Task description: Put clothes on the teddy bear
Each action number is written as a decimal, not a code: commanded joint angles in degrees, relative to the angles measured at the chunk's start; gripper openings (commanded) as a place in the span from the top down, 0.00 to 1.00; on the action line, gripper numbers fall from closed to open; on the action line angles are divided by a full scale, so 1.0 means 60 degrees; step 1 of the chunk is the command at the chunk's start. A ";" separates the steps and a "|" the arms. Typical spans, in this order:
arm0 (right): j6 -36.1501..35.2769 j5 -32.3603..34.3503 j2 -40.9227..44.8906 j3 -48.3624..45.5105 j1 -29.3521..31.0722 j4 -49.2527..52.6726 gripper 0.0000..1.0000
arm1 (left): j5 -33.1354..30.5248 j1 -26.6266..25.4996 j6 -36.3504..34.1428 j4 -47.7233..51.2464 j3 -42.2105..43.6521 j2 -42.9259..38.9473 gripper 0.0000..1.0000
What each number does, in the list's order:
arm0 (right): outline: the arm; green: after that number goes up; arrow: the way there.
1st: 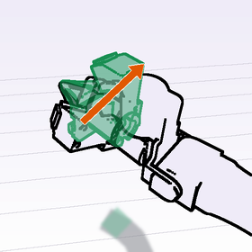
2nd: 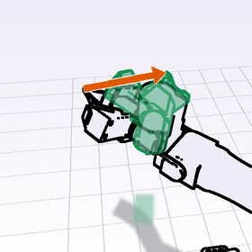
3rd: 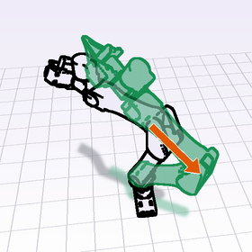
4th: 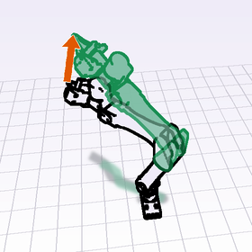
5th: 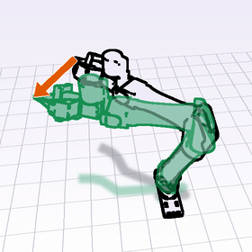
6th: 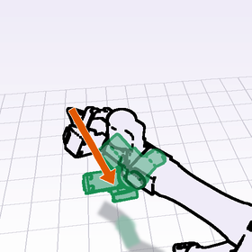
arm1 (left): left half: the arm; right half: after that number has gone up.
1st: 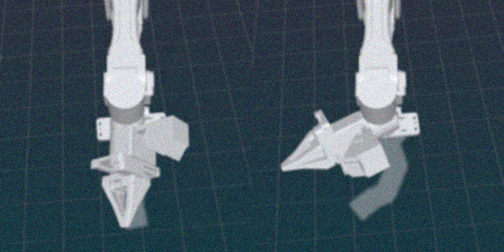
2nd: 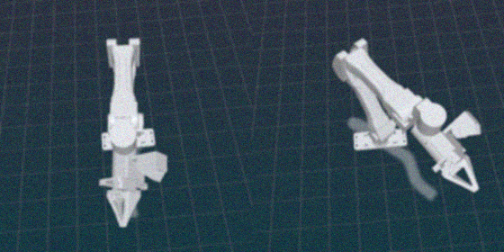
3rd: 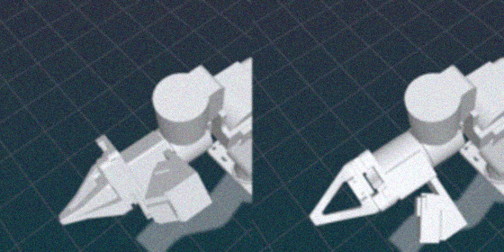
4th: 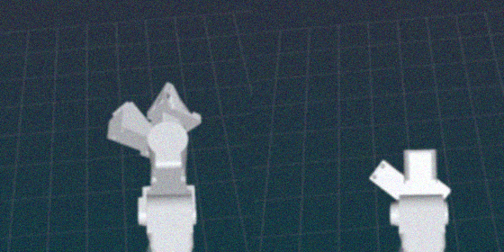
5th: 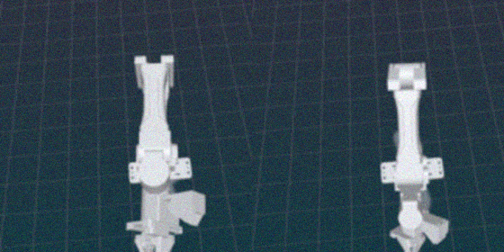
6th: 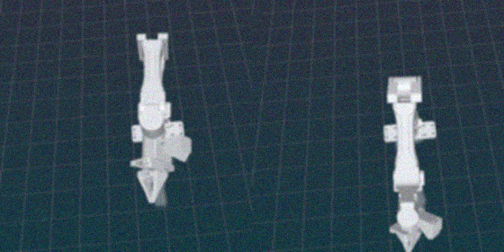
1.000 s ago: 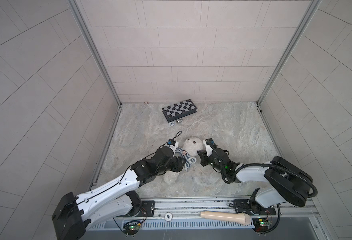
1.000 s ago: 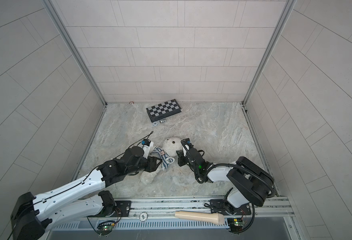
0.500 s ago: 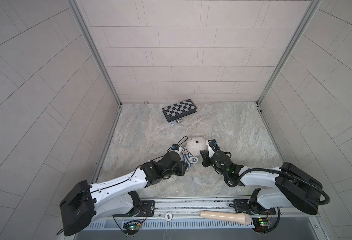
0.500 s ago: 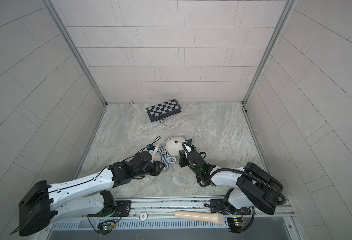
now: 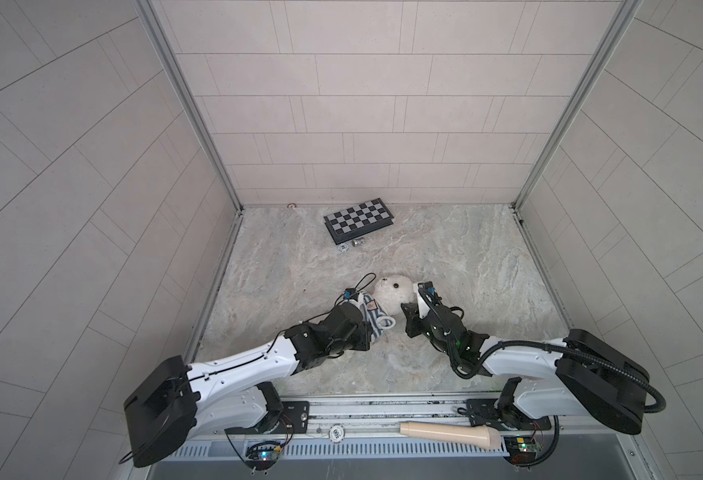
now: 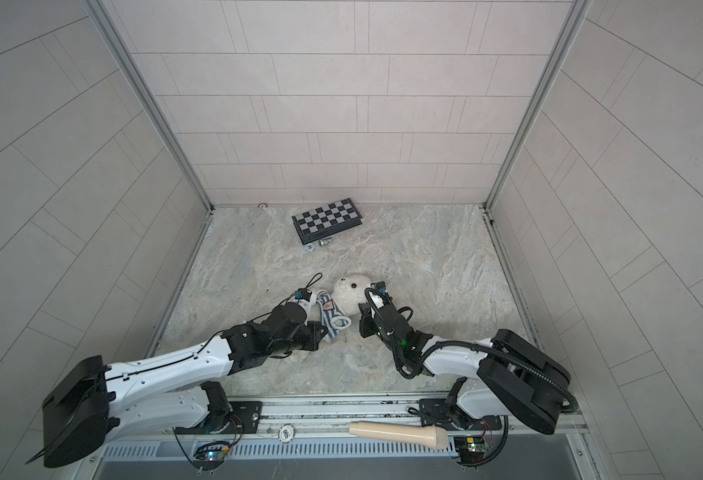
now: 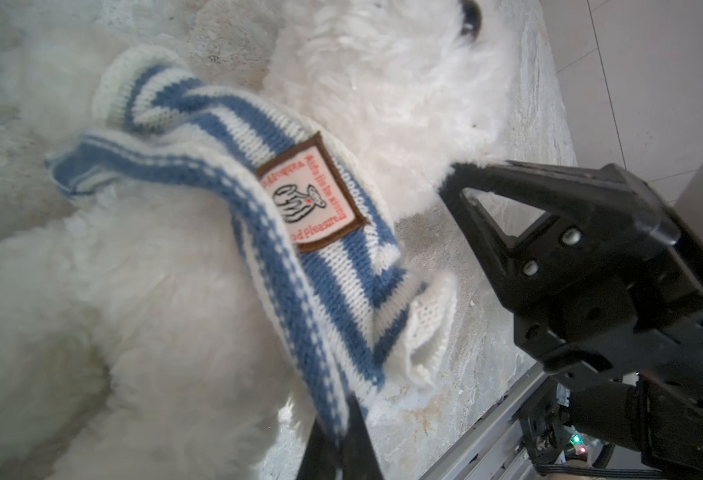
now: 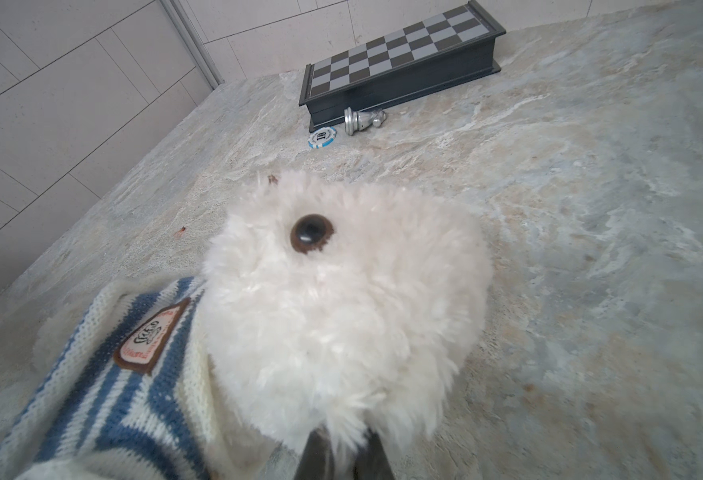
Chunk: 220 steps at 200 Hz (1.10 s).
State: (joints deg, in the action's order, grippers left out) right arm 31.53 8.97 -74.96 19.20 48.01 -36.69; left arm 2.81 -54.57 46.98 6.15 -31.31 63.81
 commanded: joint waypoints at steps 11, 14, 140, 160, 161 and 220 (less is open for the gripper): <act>-0.0113 0.0705 0.0433 -0.0153 0.0012 0.0246 1.00 | -0.0277 -0.0065 -0.0222 0.0799 0.0374 -0.0125 1.00; -0.0126 0.0730 0.0459 -0.0164 0.0011 0.0265 1.00 | -0.0289 -0.0061 -0.0238 0.0838 0.0414 -0.0131 1.00; 0.0029 0.1216 0.1062 -0.0550 -0.0187 0.1101 1.00 | -0.1314 -0.0054 -0.1408 0.2526 0.1244 -0.0640 1.00; 0.0090 0.1255 0.1231 -0.0590 -0.0179 0.1206 1.00 | -0.1676 -0.0047 -0.1704 0.2980 0.1028 -0.0844 1.00; 0.0084 0.1257 0.1244 -0.0591 -0.0179 0.1207 1.00 | -0.1695 -0.0054 -0.1720 0.2999 0.1014 -0.0855 1.00; 0.0196 0.1070 0.1452 -0.0599 -0.0179 0.1404 1.00 | -0.1204 -0.0046 -0.1913 0.1662 0.0818 -0.0616 1.00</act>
State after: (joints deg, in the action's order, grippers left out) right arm 31.22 10.66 -66.83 16.40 47.90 -29.36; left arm -4.23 -54.83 36.77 14.70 -26.35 58.72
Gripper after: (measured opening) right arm 0.082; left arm 0.046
